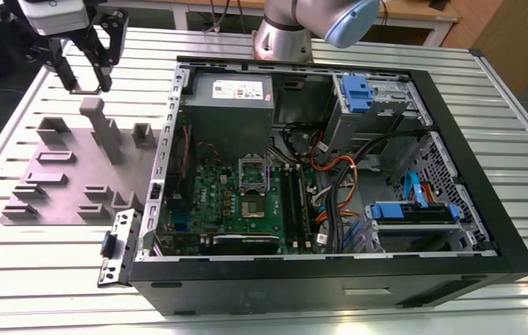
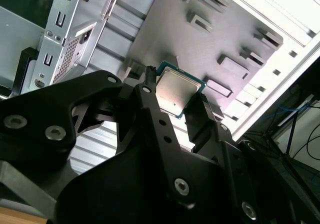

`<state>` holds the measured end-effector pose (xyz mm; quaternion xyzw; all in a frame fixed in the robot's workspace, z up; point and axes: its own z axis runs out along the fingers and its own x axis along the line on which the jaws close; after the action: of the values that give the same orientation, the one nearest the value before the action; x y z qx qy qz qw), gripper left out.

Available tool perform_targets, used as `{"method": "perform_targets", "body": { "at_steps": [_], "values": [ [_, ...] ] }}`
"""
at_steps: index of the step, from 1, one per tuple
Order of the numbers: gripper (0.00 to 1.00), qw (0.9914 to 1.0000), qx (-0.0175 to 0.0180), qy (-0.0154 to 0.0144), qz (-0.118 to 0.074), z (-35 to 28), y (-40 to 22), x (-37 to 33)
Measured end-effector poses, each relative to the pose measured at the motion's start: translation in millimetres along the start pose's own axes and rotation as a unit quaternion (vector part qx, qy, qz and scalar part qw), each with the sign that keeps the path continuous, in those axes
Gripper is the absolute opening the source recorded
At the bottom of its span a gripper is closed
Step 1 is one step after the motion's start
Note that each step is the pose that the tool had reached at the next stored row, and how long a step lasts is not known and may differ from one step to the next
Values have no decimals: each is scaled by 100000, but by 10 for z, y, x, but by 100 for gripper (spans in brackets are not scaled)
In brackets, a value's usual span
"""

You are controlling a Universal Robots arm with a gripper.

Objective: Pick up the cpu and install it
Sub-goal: 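Pick up the cpu and move it towards the insertion slot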

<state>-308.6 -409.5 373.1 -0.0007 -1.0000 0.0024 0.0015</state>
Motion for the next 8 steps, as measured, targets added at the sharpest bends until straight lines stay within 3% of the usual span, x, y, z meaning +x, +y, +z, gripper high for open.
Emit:
{"method": "perform_targets", "body": {
  "at_steps": [8],
  "values": [
    [47, 100000, 2, 0, 0, 0, 0, -43]
  ]
}}
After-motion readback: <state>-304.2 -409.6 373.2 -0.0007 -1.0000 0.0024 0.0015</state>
